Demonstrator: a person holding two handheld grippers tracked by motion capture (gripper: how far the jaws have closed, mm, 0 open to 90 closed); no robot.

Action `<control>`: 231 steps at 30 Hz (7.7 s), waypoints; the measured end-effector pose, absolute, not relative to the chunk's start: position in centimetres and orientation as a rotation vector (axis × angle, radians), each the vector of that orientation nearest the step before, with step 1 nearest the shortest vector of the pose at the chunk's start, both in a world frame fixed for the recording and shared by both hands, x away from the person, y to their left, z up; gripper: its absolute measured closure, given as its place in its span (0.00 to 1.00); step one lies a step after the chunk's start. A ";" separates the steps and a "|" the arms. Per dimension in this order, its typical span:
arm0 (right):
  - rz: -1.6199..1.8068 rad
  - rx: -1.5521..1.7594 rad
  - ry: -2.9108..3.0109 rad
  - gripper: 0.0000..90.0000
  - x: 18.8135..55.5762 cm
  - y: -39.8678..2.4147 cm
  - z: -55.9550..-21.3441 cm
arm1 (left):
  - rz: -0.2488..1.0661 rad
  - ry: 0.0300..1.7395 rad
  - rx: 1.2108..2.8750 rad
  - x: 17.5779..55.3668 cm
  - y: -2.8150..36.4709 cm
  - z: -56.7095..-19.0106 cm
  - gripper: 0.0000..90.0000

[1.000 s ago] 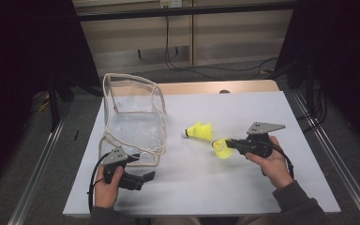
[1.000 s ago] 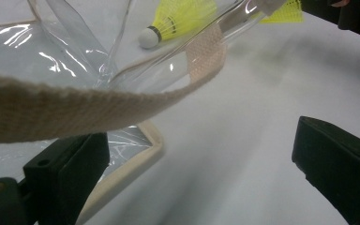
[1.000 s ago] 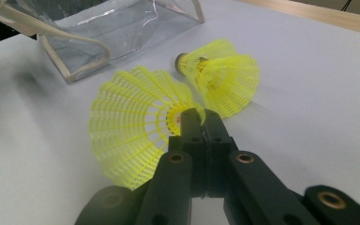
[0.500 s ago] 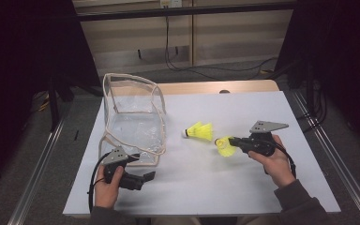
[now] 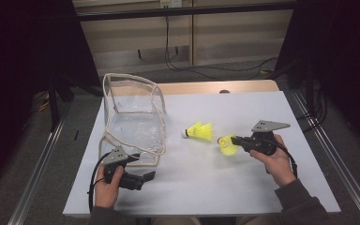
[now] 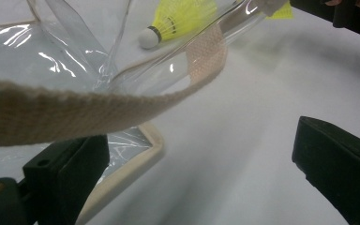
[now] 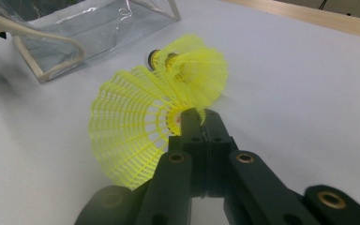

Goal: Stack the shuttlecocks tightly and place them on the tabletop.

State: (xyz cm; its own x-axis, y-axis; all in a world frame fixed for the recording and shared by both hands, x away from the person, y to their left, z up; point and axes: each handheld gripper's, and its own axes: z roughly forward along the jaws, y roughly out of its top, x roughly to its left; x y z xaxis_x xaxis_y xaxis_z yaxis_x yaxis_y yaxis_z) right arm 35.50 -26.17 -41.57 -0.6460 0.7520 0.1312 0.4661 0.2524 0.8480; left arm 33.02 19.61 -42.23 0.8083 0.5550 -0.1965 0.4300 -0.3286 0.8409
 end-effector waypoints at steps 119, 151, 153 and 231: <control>1.294 1.288 2.157 0.19 32.7 -27.7 -43.0 | 0.153 0.736 1.971 32.9 19.6 -42.3 0.05; 1.258 1.276 2.183 0.60 33.6 -26.9 -44.4 | 0.155 0.735 1.977 33.0 19.6 -42.3 0.05; 1.256 1.276 2.188 0.63 33.7 -26.8 -44.4 | 0.155 0.735 1.977 33.0 19.6 -42.3 0.05; 1.314 1.204 2.219 0.99 35.3 -26.5 -43.0 | 0.163 0.743 1.963 32.9 19.8 -42.2 0.05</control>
